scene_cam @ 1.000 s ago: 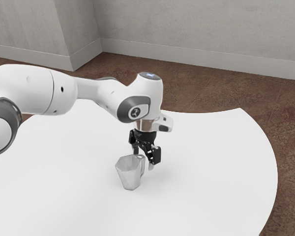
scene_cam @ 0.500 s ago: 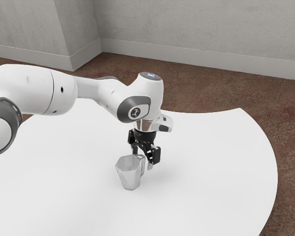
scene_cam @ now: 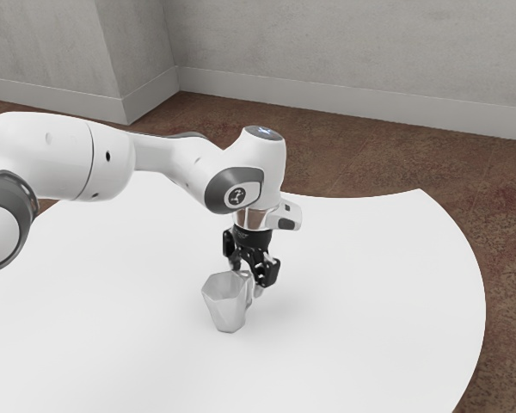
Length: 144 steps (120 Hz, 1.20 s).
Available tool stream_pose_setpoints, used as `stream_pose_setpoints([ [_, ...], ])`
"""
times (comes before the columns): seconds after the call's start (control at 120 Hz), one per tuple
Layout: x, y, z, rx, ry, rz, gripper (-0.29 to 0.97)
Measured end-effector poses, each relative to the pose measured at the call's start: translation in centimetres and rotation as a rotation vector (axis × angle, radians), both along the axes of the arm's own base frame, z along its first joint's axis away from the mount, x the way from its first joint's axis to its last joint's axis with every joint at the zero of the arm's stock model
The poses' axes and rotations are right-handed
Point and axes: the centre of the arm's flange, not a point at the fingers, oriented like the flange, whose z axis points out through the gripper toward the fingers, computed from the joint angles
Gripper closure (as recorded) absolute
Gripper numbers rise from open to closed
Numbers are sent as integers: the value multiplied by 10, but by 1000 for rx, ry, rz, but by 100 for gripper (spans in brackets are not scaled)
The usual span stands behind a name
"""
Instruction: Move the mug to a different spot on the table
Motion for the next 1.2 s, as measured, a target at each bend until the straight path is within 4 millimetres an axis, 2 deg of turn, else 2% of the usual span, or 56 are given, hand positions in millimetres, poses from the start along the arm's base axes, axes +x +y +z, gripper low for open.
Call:
stream_pose_setpoints([
  [0.167, -1, 0, 0, 6, 2, 19, 46],
  [0.25, -1, 1, 0, 10, 3, 28, 53],
  [0.55, -7, -6, 9, 68, 38, 27, 61],
  [0.9, -10, 4, 27, 187, 82, 31, 70],
  [0.983, -9, 8, 30, 214, 84, 32, 70],
  [1.2, 4, 18, 24, 260, 101, 22, 69],
])
